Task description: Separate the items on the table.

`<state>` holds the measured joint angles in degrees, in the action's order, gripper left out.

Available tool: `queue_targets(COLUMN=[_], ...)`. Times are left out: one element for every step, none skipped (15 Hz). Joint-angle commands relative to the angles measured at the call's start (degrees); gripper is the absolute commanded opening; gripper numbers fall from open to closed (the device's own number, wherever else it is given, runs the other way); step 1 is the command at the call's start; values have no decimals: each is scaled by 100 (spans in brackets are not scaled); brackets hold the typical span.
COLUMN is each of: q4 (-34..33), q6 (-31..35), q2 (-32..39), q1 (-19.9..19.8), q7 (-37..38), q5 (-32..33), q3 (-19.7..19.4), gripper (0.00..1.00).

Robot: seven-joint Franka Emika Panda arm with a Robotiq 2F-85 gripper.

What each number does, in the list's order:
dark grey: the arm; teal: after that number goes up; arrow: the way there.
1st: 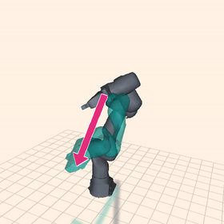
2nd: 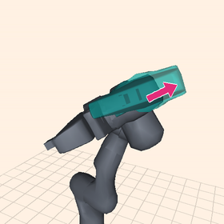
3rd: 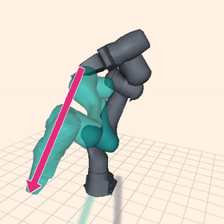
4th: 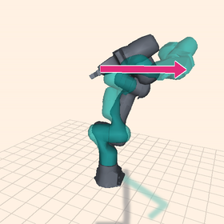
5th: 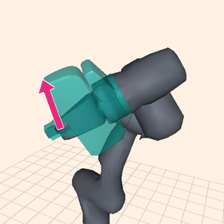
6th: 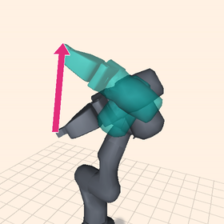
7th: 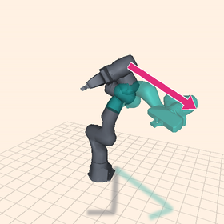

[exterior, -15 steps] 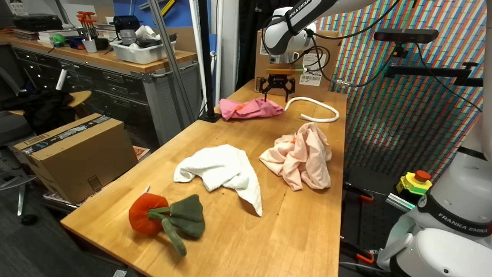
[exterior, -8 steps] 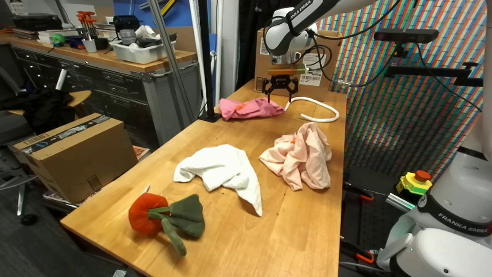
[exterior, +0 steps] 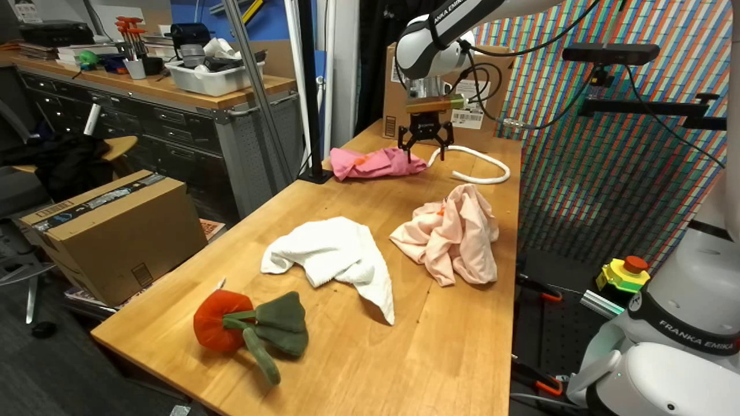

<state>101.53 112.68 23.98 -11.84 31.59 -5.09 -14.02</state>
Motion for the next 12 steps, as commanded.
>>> queue_targets(q4=[-144, -132, -128, -179, -245, -211, -156, -123, -86, -73, -64, -48], q6=[-16, 101, 293, 312, 39, -77, 3, 147, 334, 452, 614, 802], q2=[-5, -18, -5, 56, 88, 24, -50, -68, -81, -82, -73, -69], q1=[-35, -21, -6, 3, -20, 39, -13, -28, -35, -57, -70, -82], q7=[-380, -399, -397, -340, -345, -244, -451, -588, -797, -1031, -1224, -1395], q5=[-127, -110, -59, 3, -23, 123, -19, -51, -26, -25, -12, -27], q3=[26, 17, -5, -39, -34, -80, -6, 27, 51, 81, 96, 113], gripper=[100, 100, 100, 100, 100, 100, 100, 100, 100, 100, 100, 100])
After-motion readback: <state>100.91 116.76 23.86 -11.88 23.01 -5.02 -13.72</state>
